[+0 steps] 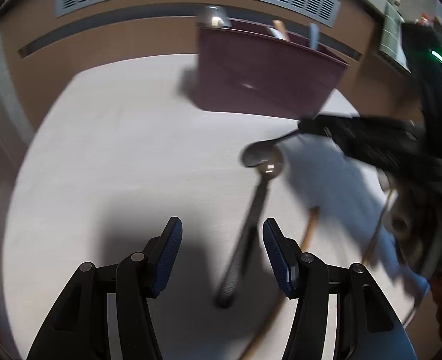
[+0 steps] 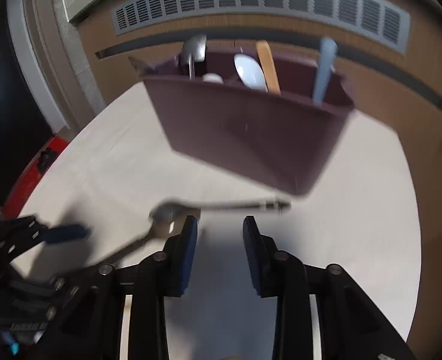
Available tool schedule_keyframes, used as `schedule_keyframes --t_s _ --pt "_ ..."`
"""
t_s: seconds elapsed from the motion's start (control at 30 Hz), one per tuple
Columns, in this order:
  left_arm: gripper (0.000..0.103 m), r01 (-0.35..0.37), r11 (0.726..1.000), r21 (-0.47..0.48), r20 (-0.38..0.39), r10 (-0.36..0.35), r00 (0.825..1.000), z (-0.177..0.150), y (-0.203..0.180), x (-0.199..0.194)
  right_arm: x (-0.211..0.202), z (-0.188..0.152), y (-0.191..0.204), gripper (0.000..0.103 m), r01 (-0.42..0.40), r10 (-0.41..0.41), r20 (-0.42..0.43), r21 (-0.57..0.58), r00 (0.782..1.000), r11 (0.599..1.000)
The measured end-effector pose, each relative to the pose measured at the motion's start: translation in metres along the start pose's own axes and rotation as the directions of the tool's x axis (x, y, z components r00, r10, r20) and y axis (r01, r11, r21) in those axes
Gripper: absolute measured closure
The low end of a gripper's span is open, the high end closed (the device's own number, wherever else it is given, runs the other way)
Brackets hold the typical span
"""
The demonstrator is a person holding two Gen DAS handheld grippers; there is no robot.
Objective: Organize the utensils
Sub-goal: 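Move the right tool to the long metal spoon and grasp its handle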
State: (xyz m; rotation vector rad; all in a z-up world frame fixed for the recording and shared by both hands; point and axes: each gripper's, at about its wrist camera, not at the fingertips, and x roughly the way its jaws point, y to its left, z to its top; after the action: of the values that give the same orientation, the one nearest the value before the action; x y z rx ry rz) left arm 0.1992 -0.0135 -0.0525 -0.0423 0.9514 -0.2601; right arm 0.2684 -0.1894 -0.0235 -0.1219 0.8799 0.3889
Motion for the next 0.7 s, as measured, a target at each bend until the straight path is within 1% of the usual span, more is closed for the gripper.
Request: schedule_keyframes --t_s 0.03,0.07,0.17,0.23,0.27,0.37,0.47,0.57,0.7 --pt "0.046 -0.001 1.0 -0.009 0.001 0.001 1.0 0.0 0.004 -0.001 0.007 0.008 0.004 0.082 0.024 -0.024 0.012 -0.005 1.0 1.0" --pt "0.046 0.002 1.0 -0.017 0.0 -0.002 1.0 -0.001 0.008 -0.002 0.015 0.013 0.006 0.082 0.03 -0.03 0.008 -0.008 1.0 1.0" --pt "0.046 0.01 0.999 -0.03 0.005 -0.01 1.0 -0.002 0.014 -0.005 0.045 0.026 0.012 0.083 0.014 -0.015 -0.061 -0.022 0.998 1.0" --pt "0.046 0.019 0.999 -0.038 0.007 -0.019 1.0 -0.003 0.019 -0.006 0.056 0.026 0.013 0.084 0.019 -0.021 -0.095 -0.025 0.995 1.0" --pt "0.046 0.025 0.999 -0.042 0.007 -0.025 1.0 -0.004 0.021 -0.007 0.056 0.025 0.012 0.085 0.017 -0.019 -0.089 -0.024 0.996 1.0" --pt "0.046 0.033 0.998 -0.045 0.001 -0.033 0.999 -0.006 0.023 -0.007 0.05 0.022 0.002 0.085 0.016 -0.015 -0.094 0.001 0.995 1.0" --pt "0.046 0.039 0.998 -0.045 -0.002 -0.039 0.999 -0.006 0.023 -0.008 0.04 0.011 -0.02 0.085 0.029 -0.024 -0.103 0.046 0.994 0.999" --pt "0.046 0.057 0.997 -0.049 -0.012 -0.058 0.998 -0.007 0.018 -0.009 0.025 -0.005 -0.042 0.085 0.006 0.006 -0.112 0.105 0.994 0.994" --pt "0.046 0.09 0.995 -0.042 -0.028 -0.091 0.995 -0.009 0.008 -0.008 0.002 -0.032 -0.052 0.083 -0.058 0.079 -0.142 0.15 0.987 0.987"
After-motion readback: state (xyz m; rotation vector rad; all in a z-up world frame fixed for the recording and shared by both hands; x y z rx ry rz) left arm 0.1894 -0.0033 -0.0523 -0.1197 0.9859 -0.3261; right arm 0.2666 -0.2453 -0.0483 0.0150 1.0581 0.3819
